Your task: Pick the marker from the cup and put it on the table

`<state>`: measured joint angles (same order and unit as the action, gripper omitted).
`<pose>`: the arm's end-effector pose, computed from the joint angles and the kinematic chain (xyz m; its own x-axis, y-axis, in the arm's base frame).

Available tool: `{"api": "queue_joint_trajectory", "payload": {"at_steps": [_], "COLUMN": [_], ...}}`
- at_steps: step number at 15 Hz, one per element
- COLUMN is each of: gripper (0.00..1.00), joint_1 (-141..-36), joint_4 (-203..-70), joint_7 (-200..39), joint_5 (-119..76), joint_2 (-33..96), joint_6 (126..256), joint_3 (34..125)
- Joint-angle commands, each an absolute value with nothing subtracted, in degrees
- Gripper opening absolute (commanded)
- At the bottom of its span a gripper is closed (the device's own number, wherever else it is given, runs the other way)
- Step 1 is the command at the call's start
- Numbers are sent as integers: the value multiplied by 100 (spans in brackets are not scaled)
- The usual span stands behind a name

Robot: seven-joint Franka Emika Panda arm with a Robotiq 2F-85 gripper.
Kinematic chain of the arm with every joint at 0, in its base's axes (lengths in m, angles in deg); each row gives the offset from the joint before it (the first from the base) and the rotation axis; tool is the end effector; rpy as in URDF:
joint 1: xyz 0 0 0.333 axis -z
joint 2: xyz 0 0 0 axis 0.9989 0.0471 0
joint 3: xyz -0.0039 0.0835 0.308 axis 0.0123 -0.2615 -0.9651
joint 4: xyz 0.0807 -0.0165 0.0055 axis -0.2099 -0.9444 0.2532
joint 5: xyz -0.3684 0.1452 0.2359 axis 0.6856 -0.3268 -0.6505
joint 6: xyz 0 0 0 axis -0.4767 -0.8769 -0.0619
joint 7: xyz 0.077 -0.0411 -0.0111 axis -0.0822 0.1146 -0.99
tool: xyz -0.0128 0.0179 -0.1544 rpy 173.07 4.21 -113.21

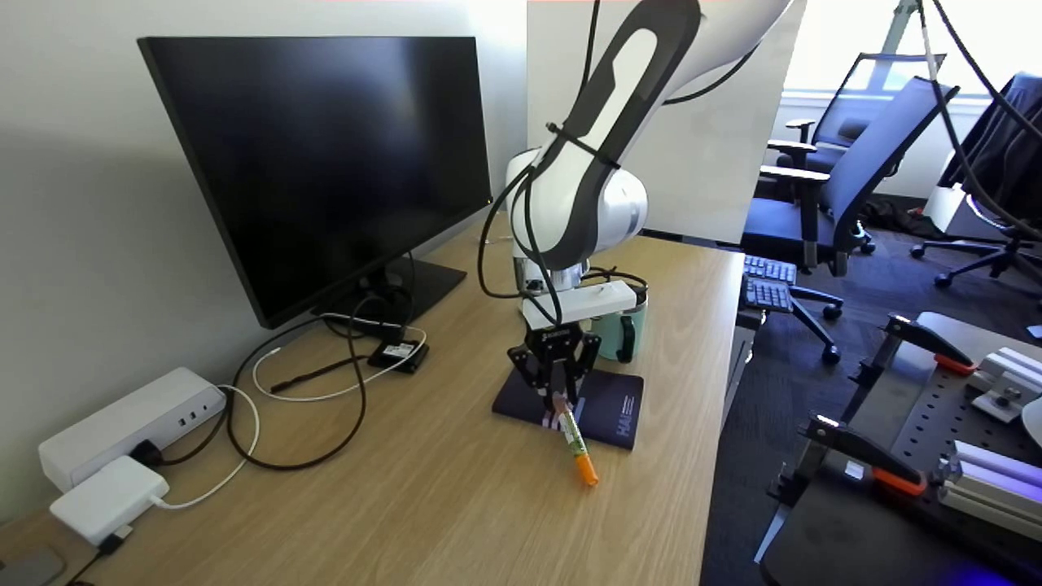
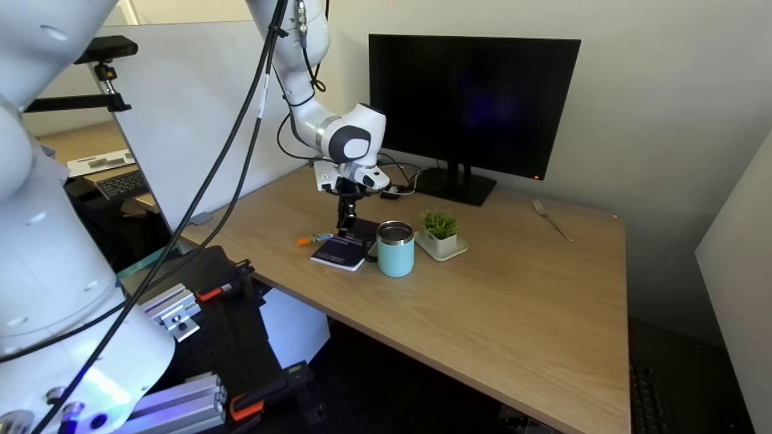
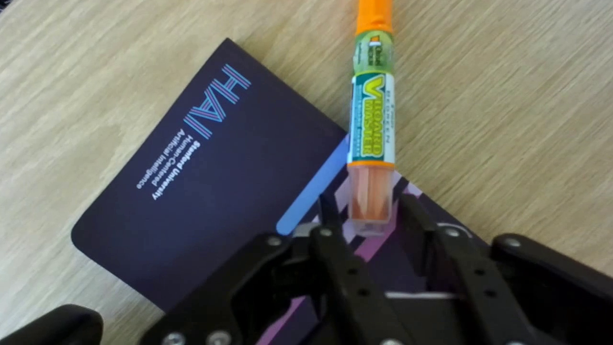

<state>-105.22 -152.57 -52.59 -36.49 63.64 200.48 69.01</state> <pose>0.5384 0.2592 -0.0717 0.8959 -0.3301 -0.2974 -0.3475 -0.9377 -0.0060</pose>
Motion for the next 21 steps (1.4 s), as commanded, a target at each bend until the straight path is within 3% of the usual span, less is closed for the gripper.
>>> {"api": "queue_joint_trajectory", "payload": {"at_steps": [1, 6, 17, 21], "gripper": [68, 99, 100, 100], "joint_1": [-10596, -10611, -10514, -10547], "joint_4": [-15159, -15225, -15592, -15479], "joint_7": [-5255, -5177, -5893, -5796], "joint_5": [-3649, -3619, -3162, -3208], "joint_2": [6350, 6086, 4339, 4269], "joint_6": [19905, 19939, 19586, 19584], "joint_3": [7024, 7145, 6966, 6923]}}
